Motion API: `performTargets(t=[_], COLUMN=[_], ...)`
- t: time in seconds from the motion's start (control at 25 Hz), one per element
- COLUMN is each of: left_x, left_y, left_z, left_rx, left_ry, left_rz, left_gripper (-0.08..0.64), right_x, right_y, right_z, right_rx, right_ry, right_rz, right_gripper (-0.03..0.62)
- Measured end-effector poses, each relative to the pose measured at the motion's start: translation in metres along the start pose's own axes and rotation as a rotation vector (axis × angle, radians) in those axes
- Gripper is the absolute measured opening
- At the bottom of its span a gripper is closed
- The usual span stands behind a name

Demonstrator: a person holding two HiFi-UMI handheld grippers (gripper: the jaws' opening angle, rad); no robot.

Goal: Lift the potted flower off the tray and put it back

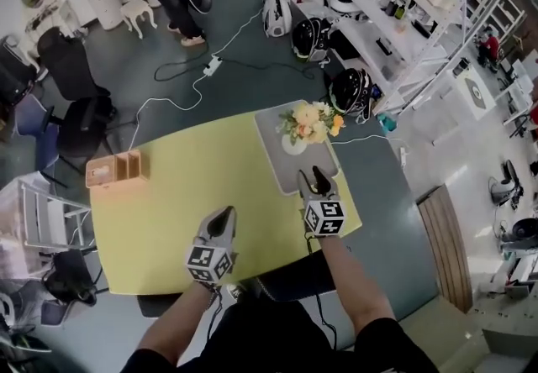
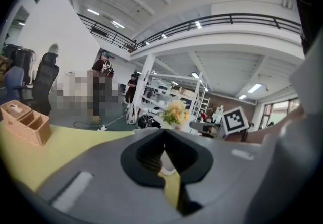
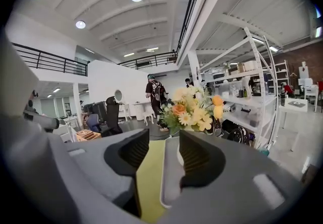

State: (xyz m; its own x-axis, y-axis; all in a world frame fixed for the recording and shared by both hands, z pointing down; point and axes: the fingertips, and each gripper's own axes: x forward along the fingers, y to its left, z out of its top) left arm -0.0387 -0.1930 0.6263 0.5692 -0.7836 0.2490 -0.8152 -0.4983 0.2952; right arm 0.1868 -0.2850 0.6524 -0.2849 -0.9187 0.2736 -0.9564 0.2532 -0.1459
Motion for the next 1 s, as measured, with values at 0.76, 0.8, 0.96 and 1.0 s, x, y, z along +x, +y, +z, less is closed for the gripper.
performTargets(t=[0.76,0.8,0.96,1.0], left_x=[0.054,0.054,0.056,0.057], left_y=[0.033,0.034,0.034,0.034], left_z=[-0.100,-0.104,-0.111,-0.111], left_rx=[-0.070,-0.073,-0.082,-0.082], left_ry=[0.159,0.165,0.172,0.171], left_rz=[0.138,0.143,0.157,0.157], left_gripper=[0.008,0.008,0.008,0.008], right_x=[0.166,0.169,0.179,0.182], right_y=[-0.092,-0.093,-0.093,-0.093], right_z=[-0.058,-0.056,-0.050,-0.050], right_rx=[-0.071,-0.066,-0.062,-0.067], right_ry=[0.009,0.000,-0.020,-0.022], right_rz=[0.013,0.013,0.022,0.022], right_gripper=[0.265,0.267,0.268,0.268])
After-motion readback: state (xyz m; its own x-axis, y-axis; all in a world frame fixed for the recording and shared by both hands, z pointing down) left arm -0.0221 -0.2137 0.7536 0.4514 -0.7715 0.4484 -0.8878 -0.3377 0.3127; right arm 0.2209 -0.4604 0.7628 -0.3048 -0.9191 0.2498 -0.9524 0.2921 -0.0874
